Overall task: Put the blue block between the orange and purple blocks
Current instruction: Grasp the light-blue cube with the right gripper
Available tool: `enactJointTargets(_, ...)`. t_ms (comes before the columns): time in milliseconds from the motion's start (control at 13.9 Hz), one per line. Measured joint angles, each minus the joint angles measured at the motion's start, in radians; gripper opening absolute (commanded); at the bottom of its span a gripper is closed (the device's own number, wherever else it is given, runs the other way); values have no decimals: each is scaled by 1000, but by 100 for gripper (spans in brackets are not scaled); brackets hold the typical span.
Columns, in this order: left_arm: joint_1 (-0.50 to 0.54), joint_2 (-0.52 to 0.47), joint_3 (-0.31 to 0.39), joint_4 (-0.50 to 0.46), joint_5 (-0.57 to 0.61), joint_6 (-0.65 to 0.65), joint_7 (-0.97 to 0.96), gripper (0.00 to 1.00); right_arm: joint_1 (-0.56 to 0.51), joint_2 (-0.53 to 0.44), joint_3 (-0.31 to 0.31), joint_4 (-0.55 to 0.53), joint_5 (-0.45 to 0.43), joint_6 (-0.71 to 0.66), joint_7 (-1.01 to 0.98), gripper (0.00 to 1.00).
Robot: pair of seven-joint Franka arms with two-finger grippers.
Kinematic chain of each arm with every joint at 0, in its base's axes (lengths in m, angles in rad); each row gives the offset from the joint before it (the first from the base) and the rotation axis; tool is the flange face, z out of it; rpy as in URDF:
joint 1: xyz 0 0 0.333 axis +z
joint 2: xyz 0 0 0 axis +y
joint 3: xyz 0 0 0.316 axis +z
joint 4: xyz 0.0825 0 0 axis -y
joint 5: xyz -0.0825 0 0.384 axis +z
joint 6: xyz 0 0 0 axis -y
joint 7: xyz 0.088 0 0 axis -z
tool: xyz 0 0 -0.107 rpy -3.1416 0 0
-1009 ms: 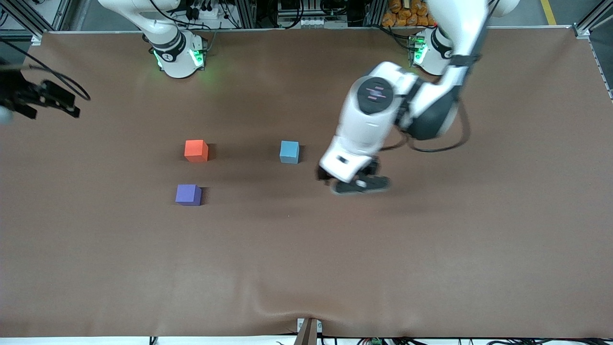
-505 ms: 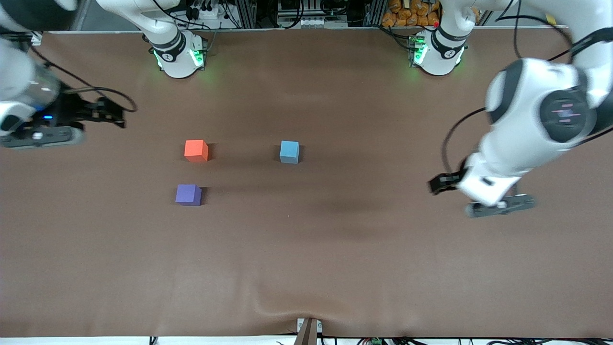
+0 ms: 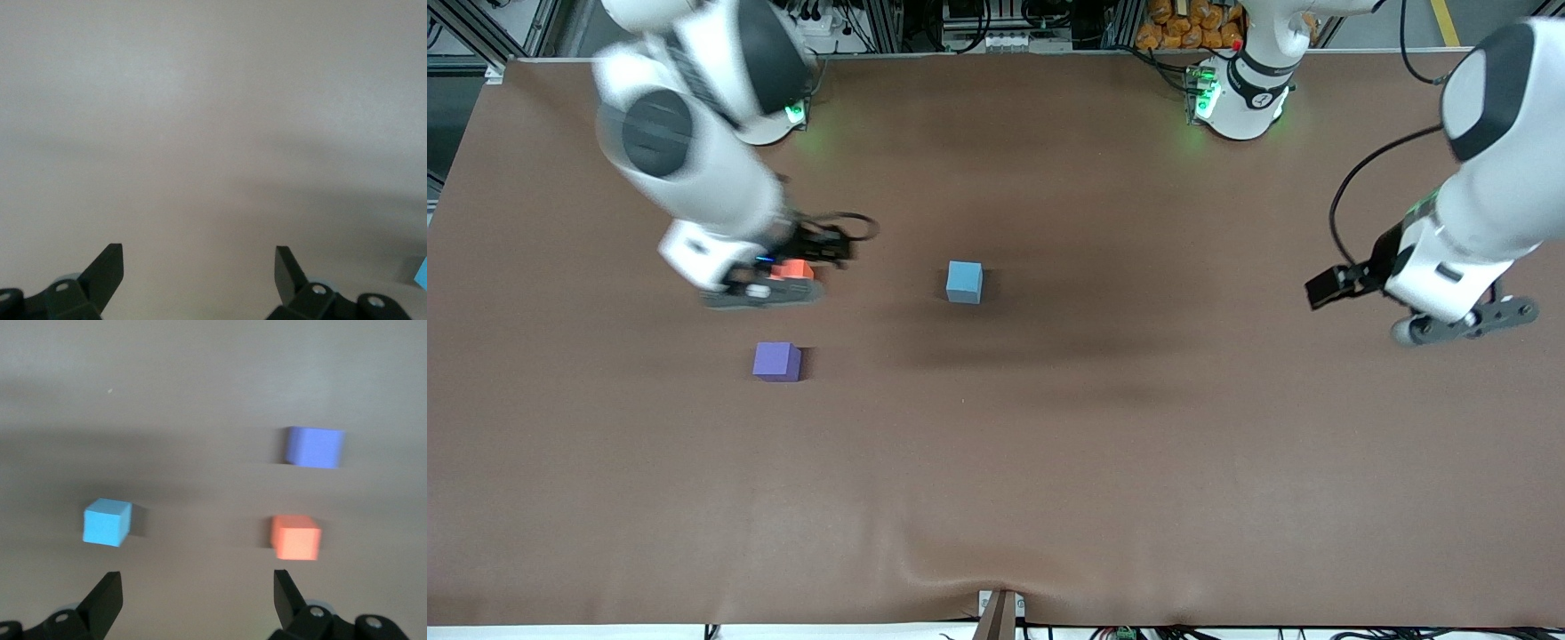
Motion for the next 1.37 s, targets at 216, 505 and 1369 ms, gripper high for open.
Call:
enactJointTargets(216,6,-76,4,-35,1,-50,86,100,106,122,0,-18,11,111,64,100)
enactJointTargets(505,6,-126,22,-41,1,-105,178,100,170,230,-1,-43,68,238,148,100)
enactJointTargets(1369,22,-154,32,5,8,-126,293,100,264,273,-1,-202,73,484,377,100)
